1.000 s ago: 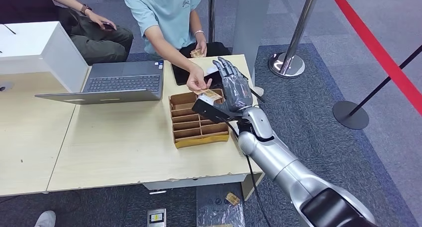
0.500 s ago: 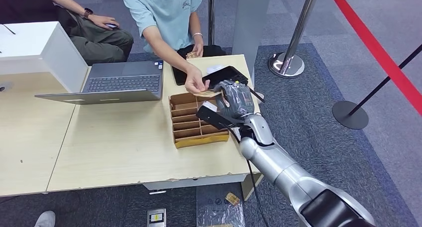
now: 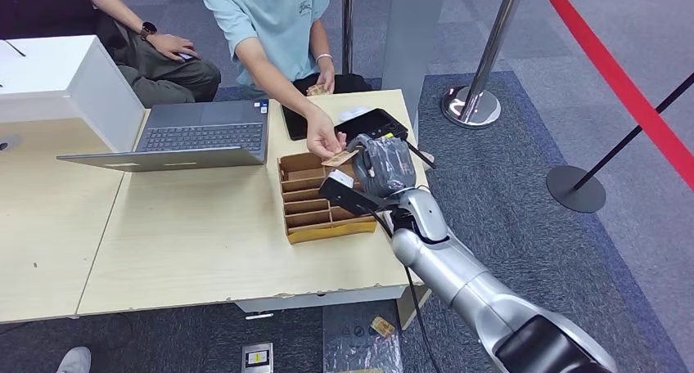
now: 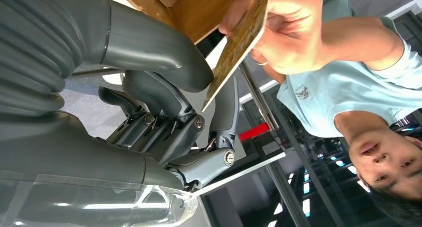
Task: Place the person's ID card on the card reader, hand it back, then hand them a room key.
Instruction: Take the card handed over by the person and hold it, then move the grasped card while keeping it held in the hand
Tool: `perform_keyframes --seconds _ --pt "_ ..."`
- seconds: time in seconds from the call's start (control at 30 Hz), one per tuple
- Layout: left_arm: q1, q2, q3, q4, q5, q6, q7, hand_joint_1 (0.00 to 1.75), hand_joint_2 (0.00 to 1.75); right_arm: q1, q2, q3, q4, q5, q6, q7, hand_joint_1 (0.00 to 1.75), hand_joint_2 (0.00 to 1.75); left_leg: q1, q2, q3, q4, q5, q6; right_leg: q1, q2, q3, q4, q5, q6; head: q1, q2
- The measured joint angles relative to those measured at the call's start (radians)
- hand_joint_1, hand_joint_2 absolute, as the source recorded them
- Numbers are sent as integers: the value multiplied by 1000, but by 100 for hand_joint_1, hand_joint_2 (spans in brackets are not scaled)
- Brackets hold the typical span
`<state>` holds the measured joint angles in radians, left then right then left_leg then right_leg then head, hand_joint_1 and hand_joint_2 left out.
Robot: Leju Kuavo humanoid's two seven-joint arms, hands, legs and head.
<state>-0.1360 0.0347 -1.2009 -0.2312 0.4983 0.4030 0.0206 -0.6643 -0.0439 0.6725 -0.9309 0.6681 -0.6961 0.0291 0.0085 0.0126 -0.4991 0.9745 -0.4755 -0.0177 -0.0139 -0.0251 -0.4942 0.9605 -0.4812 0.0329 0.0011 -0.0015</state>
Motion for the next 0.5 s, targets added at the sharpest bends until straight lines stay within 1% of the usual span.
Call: perform_keyframes --seconds 0.23,0.5 --pt "8 0 0 0 4 7 -2 0 175 43 -22 -11 -30 -19 -1 3 175 175 0 0 0 0 0 0 0 0 0 0 0 0 0 0" --pt "12 0 0 0 11 12 -5 0 175 112 -56 -58 -52 -39 -1 -2 175 175 0 0 0 0 0 0 0 0 0 0 0 0 0 0"
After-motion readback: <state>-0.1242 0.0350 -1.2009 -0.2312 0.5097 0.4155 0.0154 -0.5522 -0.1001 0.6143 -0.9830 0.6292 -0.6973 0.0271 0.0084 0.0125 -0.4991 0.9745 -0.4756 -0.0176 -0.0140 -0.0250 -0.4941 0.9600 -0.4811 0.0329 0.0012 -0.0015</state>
